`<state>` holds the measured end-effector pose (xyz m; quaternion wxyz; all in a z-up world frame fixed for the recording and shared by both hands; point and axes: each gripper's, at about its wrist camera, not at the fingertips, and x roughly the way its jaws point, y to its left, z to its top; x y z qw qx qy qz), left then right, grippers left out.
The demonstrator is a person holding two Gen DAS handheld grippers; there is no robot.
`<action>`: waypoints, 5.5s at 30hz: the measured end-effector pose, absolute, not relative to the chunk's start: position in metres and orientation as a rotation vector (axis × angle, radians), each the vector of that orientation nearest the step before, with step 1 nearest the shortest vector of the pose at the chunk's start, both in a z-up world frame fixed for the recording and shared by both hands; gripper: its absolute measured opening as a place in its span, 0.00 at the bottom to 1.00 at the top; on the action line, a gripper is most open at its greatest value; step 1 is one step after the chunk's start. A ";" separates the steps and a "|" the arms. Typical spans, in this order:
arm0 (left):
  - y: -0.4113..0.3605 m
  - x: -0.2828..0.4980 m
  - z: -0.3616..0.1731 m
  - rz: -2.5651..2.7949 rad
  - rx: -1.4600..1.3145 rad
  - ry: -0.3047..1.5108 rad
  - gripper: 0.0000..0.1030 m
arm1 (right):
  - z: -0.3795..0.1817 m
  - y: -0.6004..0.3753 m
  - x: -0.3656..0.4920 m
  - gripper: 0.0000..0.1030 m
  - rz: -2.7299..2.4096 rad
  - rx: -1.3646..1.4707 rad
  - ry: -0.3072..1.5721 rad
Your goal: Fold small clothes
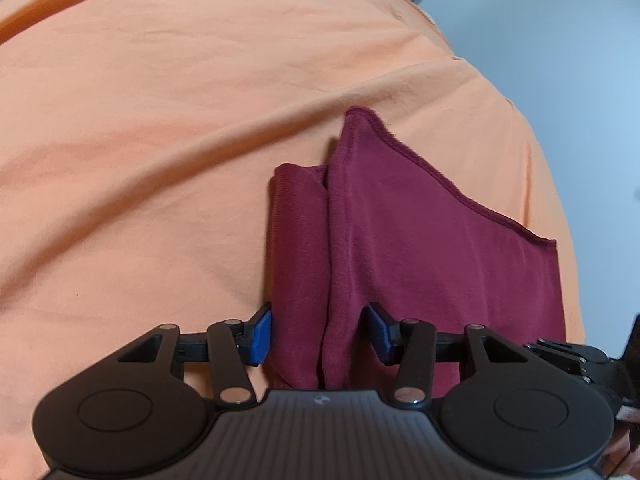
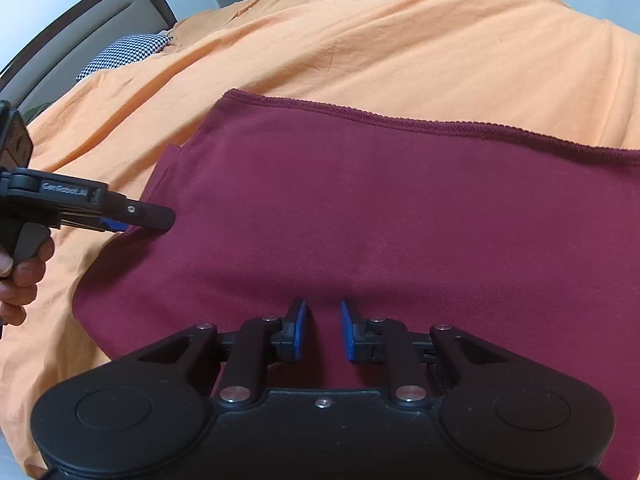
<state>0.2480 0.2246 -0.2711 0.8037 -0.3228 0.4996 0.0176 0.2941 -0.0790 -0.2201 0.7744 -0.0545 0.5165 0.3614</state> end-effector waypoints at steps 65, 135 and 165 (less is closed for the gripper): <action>0.099 0.248 -0.157 0.099 -0.643 0.874 0.52 | -0.213 -0.235 0.301 0.51 0.506 0.900 1.203; 0.117 0.251 -0.233 -0.031 -0.749 1.068 0.60 | -0.232 -0.229 0.325 0.60 0.612 0.828 1.351; 0.095 0.278 -0.227 -0.083 -0.731 1.066 0.69 | -0.160 -0.254 0.332 0.22 0.725 0.495 1.134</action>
